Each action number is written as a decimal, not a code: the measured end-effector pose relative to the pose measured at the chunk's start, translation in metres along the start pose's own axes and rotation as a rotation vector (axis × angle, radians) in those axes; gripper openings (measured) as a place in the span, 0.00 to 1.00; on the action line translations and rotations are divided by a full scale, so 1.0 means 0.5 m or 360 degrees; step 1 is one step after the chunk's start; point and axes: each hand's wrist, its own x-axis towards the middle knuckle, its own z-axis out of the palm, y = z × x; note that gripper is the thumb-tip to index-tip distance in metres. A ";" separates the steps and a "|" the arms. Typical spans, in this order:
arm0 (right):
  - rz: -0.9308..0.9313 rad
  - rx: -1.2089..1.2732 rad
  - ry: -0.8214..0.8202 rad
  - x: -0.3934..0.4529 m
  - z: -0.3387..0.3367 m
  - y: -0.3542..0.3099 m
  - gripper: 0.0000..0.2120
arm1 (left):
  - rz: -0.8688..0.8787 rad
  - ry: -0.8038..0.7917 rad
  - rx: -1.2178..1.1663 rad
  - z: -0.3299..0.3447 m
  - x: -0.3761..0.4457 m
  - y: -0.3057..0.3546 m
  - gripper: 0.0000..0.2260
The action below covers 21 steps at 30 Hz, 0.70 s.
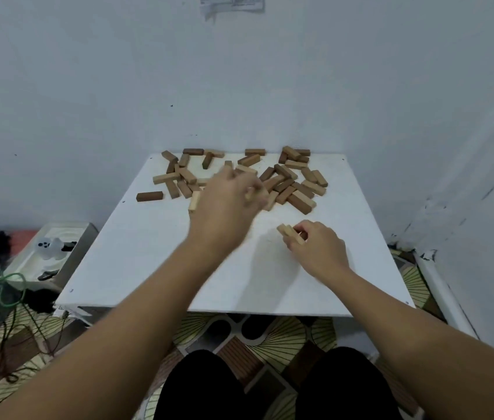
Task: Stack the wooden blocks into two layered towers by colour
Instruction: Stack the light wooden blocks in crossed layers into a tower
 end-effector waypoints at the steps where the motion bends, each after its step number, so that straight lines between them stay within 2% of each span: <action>1: 0.0013 -0.0010 -0.0027 -0.011 0.001 0.008 0.16 | 0.0013 -0.0078 0.0031 0.033 -0.027 0.009 0.07; 4: -0.0004 -0.0026 -0.0093 -0.036 0.006 0.028 0.17 | -0.0073 -0.0298 0.0155 0.126 -0.096 0.004 0.09; 8: 0.0007 0.0097 -0.0112 -0.047 0.011 0.043 0.17 | -0.0410 -0.0516 0.0163 0.185 -0.138 -0.042 0.13; 11: 0.0030 0.0212 -0.0108 -0.044 0.010 0.048 0.18 | -0.0543 -0.0514 0.0084 0.202 -0.150 -0.062 0.16; 15: 0.0043 0.0306 -0.0059 -0.040 0.009 0.055 0.16 | -0.0543 -0.0419 -0.0188 0.191 -0.146 -0.077 0.24; 18: 0.0059 0.0361 -0.0067 -0.037 0.010 0.063 0.16 | -0.0585 -0.0503 -0.0378 0.178 -0.142 -0.095 0.23; 21: 0.0051 0.0438 -0.0039 -0.041 0.010 0.074 0.14 | -0.0628 -0.0603 -0.0495 0.178 -0.133 -0.109 0.26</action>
